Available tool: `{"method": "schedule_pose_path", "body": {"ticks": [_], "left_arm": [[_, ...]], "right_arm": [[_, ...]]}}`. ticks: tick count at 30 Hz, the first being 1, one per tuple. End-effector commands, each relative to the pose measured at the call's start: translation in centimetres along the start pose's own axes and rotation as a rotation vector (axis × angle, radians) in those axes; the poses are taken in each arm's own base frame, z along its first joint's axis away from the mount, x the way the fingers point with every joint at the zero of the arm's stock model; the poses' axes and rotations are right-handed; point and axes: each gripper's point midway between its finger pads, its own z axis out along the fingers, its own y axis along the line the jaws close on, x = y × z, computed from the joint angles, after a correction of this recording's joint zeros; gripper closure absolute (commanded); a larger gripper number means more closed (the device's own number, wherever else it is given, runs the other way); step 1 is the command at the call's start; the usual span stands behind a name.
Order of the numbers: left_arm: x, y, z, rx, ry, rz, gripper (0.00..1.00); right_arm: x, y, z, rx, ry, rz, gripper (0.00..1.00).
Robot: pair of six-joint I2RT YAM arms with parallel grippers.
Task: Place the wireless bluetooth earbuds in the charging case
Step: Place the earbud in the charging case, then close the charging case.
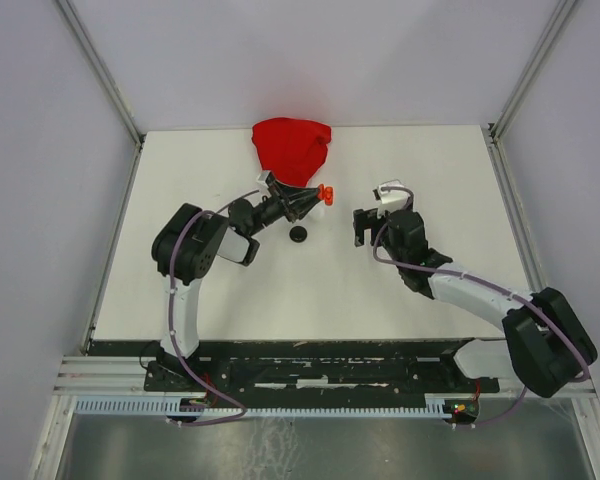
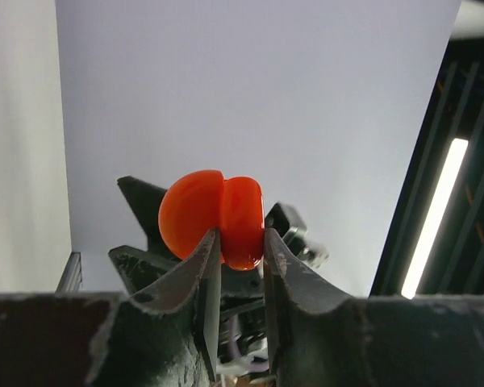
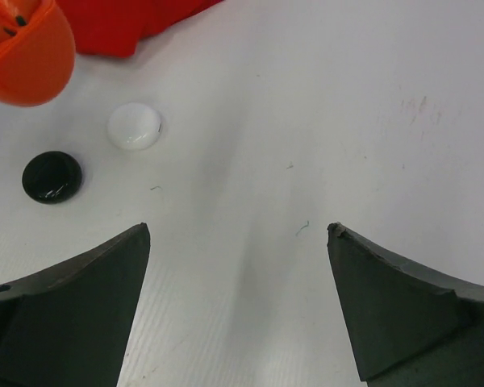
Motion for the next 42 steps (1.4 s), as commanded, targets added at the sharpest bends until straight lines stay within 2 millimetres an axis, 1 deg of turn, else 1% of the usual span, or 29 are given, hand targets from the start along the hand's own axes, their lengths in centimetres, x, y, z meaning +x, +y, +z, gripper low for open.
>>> {"method": "schedule_pose_path", "body": {"ticks": [1,3,7,12,13,17,25,29,34,38,42], "left_arm": [[-0.2,-2.9,0.0,0.106,-0.098,-0.063,0.97],[-0.3,-2.7,-0.1,0.106,-0.127,-0.088,0.97],[-0.1,-2.6,0.1,0.109,-0.172,-0.120,0.97],[0.6,-2.5,0.4,0.109,-0.180,-0.137,0.97],[0.8,-2.4,0.5,0.109,-0.178,-0.140,0.97],[1.4,-2.4,0.6,0.111,-0.166,-0.146,0.97],[2.4,-1.5,0.0,0.088,-0.142,-0.159,0.97],[2.9,-1.1,-0.7,0.076,-0.135,-0.166,0.97],[3.4,-0.9,-1.3,0.071,-0.129,-0.170,0.97],[3.2,-0.8,-1.7,0.075,-0.135,-0.178,0.97],[3.0,-0.8,-1.7,0.078,-0.133,-0.172,0.97]], "right_arm": [[-6.3,2.6,-0.3,-0.151,-0.451,0.002,0.01],[-6.0,3.3,0.1,-0.167,-0.484,-0.043,0.01],[-5.7,5.4,1.2,-0.214,-0.479,-0.106,0.01],[-6.0,7.9,1.7,-0.248,-0.549,-0.205,0.01],[-5.7,8.3,2.1,-0.250,-0.543,-0.220,0.00],[-5.8,8.6,2.7,-0.220,-0.569,-0.227,0.01],[-6.0,7.2,3.6,-0.117,-0.586,-0.246,0.01],[-5.8,6.4,4.0,-0.061,-0.579,-0.260,0.01],[-5.7,4.3,4.3,0.054,-0.555,-0.270,0.01],[-5.6,2.5,3.7,0.110,-0.534,-0.292,0.01],[-5.2,0.1,2.9,0.176,-0.515,-0.268,0.01]]}}
